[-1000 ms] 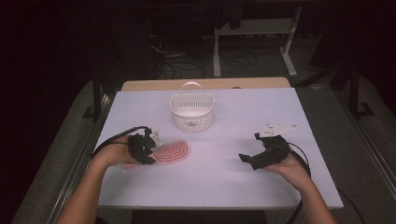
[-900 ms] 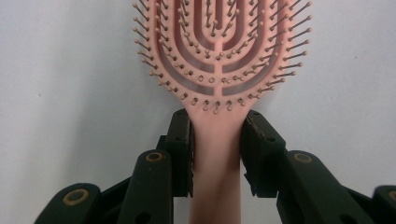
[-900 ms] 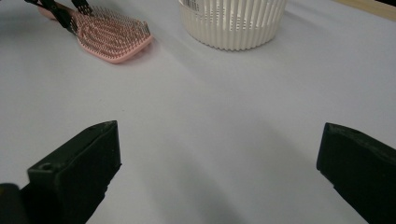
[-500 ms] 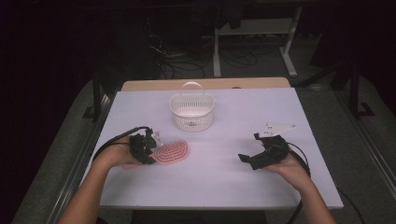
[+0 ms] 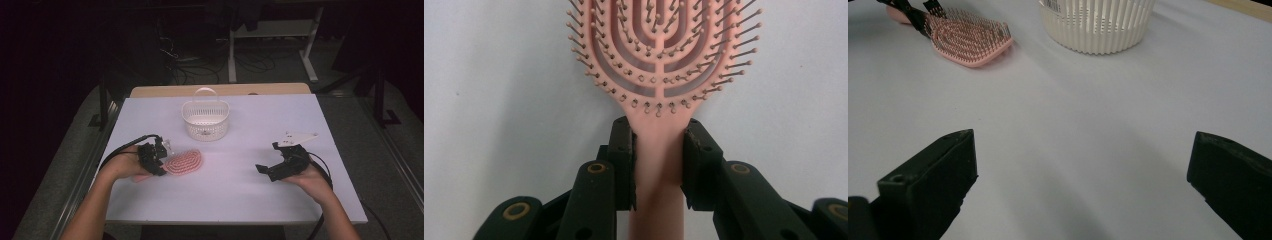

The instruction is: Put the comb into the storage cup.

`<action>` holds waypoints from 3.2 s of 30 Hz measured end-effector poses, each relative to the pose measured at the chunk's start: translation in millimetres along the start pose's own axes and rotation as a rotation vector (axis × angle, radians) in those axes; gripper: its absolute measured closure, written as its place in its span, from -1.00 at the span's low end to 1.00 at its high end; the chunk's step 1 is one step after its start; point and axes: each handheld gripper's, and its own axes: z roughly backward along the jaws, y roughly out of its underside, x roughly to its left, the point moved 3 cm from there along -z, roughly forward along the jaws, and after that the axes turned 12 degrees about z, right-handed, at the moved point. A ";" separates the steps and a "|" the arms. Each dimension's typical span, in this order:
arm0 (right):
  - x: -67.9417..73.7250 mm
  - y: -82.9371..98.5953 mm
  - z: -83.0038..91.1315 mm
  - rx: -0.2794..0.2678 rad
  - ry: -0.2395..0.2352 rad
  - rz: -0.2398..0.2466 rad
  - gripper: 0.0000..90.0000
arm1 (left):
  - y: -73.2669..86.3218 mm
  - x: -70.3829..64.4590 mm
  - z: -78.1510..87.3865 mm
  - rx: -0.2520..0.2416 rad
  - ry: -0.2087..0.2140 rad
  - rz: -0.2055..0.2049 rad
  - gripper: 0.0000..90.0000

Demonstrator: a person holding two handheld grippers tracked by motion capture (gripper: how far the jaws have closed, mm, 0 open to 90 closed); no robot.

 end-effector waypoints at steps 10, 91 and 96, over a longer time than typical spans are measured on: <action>-0.1 -0.2 0.5 -0.001 0.002 0.000 -1.00 | -0.1 -1.6 6.4 -0.045 0.028 0.002 0.57; -0.5 -1.0 1.7 -0.004 0.007 0.001 -1.00 | -5.9 2.3 43.4 -0.554 0.126 0.080 0.57; -0.4 -1.2 1.7 -0.003 0.006 0.001 -1.00 | -7.2 2.7 44.4 -0.581 0.119 0.092 0.57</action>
